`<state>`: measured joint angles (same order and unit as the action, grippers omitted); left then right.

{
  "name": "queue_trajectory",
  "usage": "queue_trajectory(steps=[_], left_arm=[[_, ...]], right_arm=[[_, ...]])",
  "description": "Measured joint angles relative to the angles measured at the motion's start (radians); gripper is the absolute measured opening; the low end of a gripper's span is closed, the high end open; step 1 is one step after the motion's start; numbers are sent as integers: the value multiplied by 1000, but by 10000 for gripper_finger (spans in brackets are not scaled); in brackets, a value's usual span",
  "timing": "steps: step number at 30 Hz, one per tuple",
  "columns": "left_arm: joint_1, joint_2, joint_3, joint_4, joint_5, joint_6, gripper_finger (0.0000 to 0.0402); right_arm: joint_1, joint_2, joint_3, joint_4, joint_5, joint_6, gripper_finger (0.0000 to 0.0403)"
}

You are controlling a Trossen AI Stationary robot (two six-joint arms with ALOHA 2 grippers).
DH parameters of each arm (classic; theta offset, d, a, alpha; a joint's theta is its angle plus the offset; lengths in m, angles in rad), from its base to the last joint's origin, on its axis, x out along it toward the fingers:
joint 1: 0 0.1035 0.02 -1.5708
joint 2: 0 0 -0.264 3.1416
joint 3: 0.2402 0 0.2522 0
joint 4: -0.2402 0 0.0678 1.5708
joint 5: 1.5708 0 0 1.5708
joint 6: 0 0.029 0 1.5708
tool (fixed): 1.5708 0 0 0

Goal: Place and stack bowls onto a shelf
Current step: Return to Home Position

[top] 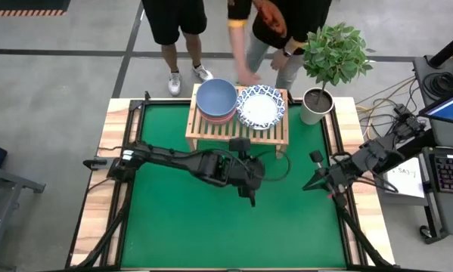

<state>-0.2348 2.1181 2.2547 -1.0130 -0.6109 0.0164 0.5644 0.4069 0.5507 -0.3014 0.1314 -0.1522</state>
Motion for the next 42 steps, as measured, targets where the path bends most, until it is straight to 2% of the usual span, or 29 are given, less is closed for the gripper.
queue_trajectory(steps=[5,9,12,18,20,24,29,34,42], left_arm=[[-30,-39,-120,22,21,-57,0],[-51,-144,-352,202,44,-96,0],[-57,-270,-587,418,100,-93,0],[-56,-567,-1036,831,296,-42,0],[-56,-670,-1152,930,316,-24,0],[-52,-884,-1345,1016,315,-2,0],[-24,-1133,-1548,1127,314,0,0],[-2,-1335,-1717,1196,312,1,0],[11,-1590,-1881,1200,306,-16,0]], right_arm=[[0,-18,-3,1,0,7,9],[0,-16,-3,1,0,5,9],[0,-17,-4,1,0,3,9],[0,-19,-4,8,0,-27,9],[0,-19,-6,22,0,-37,9],[-2,-25,-16,50,1,-62,9],[-30,-46,-52,114,64,-68,9],[-84,-59,-76,126,74,-57,9],[-165,-154,-92,65,79,-42,9]])
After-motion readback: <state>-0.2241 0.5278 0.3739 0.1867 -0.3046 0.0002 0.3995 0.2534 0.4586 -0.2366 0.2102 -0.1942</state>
